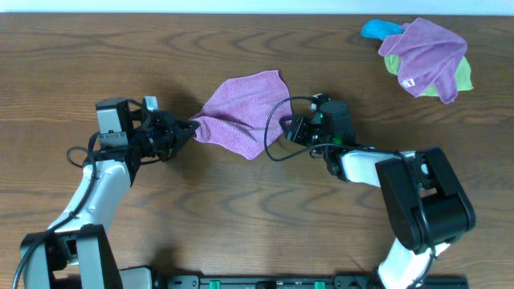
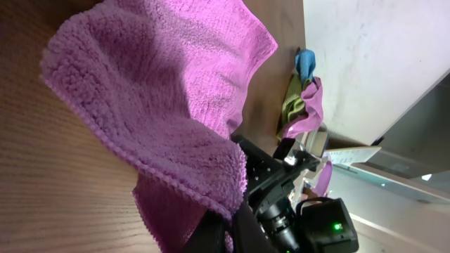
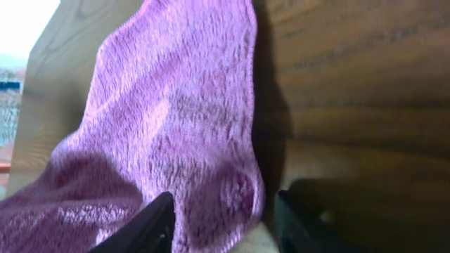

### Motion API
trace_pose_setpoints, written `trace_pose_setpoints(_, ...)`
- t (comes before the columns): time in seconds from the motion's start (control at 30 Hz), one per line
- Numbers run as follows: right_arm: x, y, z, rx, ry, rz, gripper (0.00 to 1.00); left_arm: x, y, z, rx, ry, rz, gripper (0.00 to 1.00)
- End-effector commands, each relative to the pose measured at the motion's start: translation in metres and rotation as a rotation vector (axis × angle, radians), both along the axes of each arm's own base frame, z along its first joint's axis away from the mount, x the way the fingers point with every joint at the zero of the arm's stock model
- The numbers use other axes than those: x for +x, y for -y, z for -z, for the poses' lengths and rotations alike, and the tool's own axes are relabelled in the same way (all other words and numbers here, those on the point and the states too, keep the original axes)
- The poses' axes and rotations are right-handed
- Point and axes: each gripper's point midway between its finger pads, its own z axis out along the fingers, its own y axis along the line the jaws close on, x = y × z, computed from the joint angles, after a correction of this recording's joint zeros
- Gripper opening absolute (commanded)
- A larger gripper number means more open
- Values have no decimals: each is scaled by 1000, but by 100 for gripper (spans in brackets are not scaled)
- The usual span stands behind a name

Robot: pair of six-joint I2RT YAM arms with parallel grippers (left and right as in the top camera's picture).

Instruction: Fold the cloth

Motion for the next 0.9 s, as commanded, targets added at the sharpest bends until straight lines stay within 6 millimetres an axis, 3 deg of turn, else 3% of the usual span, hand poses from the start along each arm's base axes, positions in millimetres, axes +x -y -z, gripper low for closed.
trace_pose_setpoints(0.0, -21, 9, 47, -49, -130, 45, 41, 5, -1, -9, 3, 34, 9, 6)
trace_pose_setpoints(0.13, -16, 10, 45, -54, -106, 60, 26, 5, -1, -9, 4, 34, 8, 6)
trace_pose_setpoints(0.27, -8, 9, 39, -51, -82, 66, 1, 5, -1, -9, 3, 34, 9, 6)
trace_pose_setpoints(0.43, -4, -2, 22, 17, -65, 9, 1, 5, -1, -9, -2, 28, 2, 6)
trace_pose_setpoints(0.6, 0, 1, -25, 109, -16, -37, 1, 13, -9, -18, -9, 35, -31, 6)
trace_pose_setpoints(0.87, 0, 42, -133, 117, 159, 14, 1, 27, -15, -36, 7, 85, -49, 5)
